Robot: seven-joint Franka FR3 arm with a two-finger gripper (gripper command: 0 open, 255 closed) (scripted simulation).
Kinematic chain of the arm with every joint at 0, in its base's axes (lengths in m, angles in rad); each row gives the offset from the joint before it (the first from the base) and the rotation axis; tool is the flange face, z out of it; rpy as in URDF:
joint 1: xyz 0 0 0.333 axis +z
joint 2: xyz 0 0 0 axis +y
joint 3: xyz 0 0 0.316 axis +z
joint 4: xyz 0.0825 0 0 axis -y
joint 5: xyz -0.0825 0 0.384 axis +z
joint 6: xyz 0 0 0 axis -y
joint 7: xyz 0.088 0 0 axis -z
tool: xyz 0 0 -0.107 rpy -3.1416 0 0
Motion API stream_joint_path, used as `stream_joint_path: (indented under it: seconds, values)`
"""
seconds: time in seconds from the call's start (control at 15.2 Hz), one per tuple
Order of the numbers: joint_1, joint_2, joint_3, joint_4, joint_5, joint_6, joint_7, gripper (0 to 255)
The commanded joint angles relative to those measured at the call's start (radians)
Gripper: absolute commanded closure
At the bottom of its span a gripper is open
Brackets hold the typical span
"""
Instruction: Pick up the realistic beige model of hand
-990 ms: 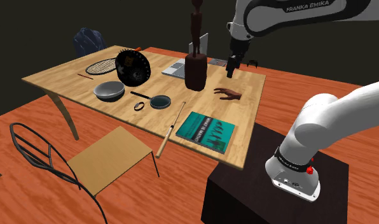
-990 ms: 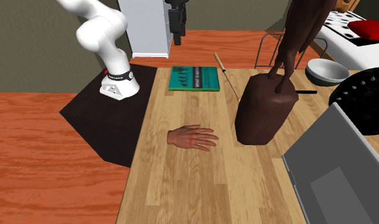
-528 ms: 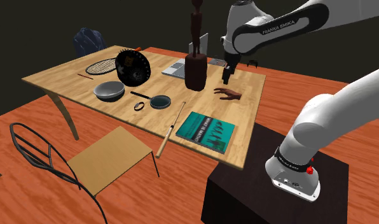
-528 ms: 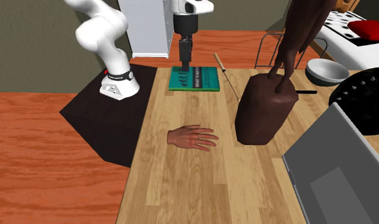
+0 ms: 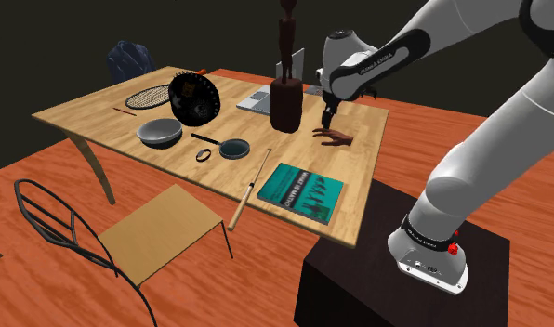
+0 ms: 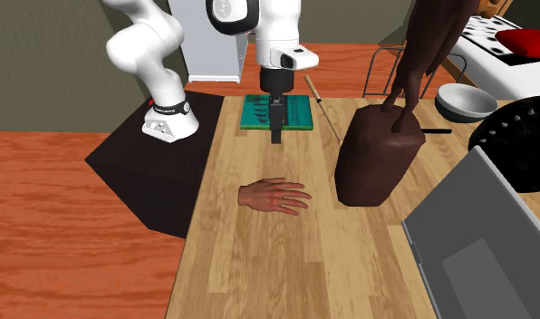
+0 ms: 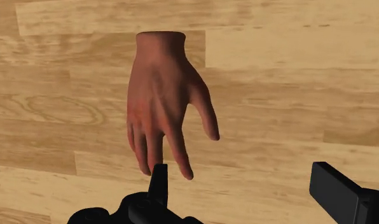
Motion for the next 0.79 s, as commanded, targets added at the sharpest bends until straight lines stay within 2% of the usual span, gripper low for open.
stream_joint_path:
  seconds: [0.0, 0.4, 0.73]
  values:
    - [-0.017, 0.084, -0.013, 0.029, -0.039, 0.065, -0.001, 0]
    - [-0.058, 0.313, -0.047, 0.141, -0.152, 0.209, 0.016, 0]
    - [-0.061, 0.372, -0.056, 0.145, -0.187, 0.265, 0.052, 0]
